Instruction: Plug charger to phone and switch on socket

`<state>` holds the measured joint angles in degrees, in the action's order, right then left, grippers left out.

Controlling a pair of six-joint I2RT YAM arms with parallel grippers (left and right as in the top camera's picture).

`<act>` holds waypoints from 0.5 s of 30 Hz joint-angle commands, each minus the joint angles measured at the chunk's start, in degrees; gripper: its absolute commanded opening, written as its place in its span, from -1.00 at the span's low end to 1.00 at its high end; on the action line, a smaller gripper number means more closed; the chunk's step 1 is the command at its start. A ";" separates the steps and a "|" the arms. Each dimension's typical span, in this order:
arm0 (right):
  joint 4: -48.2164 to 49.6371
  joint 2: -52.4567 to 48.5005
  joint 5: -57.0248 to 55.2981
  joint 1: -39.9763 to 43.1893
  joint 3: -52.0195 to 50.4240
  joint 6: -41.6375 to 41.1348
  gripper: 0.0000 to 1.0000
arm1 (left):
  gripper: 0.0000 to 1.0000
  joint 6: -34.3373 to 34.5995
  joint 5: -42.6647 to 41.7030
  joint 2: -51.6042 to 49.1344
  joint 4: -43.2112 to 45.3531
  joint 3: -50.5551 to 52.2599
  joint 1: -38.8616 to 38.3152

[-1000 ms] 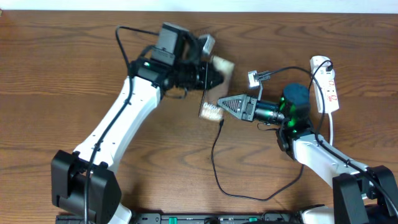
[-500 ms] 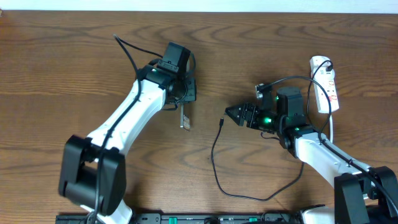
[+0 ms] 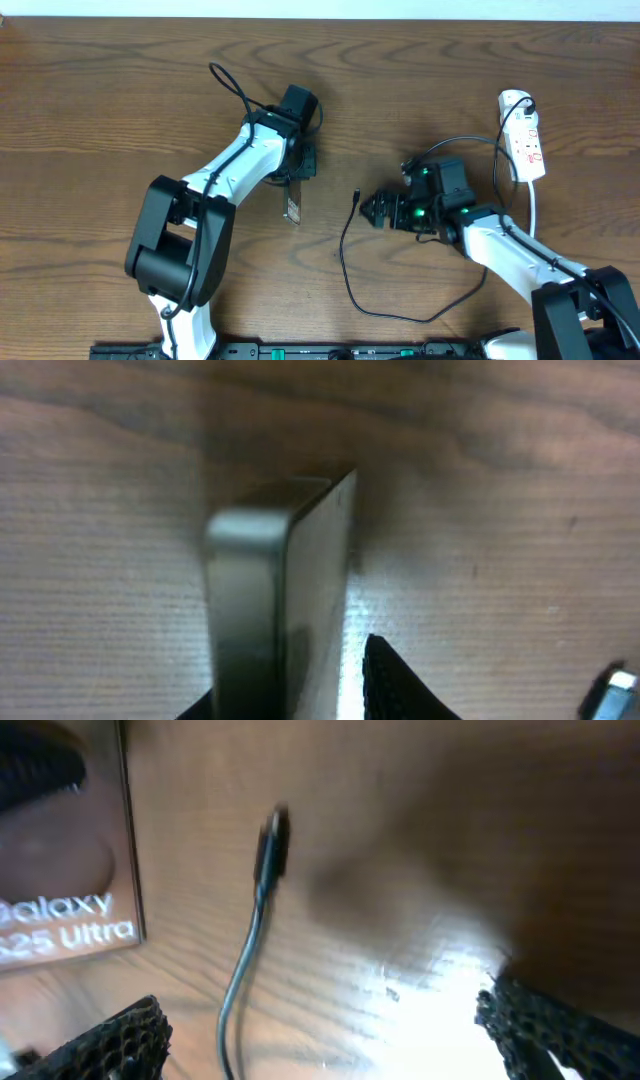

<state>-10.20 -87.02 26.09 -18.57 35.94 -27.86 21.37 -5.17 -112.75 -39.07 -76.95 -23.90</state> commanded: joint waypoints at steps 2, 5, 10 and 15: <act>-5.27 0.46 -6.71 -3.98 4.94 2.32 0.99 | -0.42 0.33 0.94 -2.23 -1.73 0.13 -0.20; -12.39 0.46 -10.86 -6.45 10.21 3.15 0.99 | -0.54 0.33 0.92 -2.56 -2.82 0.13 -0.33; -24.39 0.44 -13.77 -8.76 19.58 2.89 0.99 | -0.85 0.33 0.94 -2.56 -3.08 0.13 -0.44; -36.89 0.44 -14.16 -8.92 24.37 -2.69 0.98 | -0.86 0.37 -0.79 -2.51 -2.71 -0.90 0.52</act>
<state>-44.36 -86.98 13.63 -27.03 58.92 -27.29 21.63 -5.26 -114.02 -41.74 -76.97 -24.10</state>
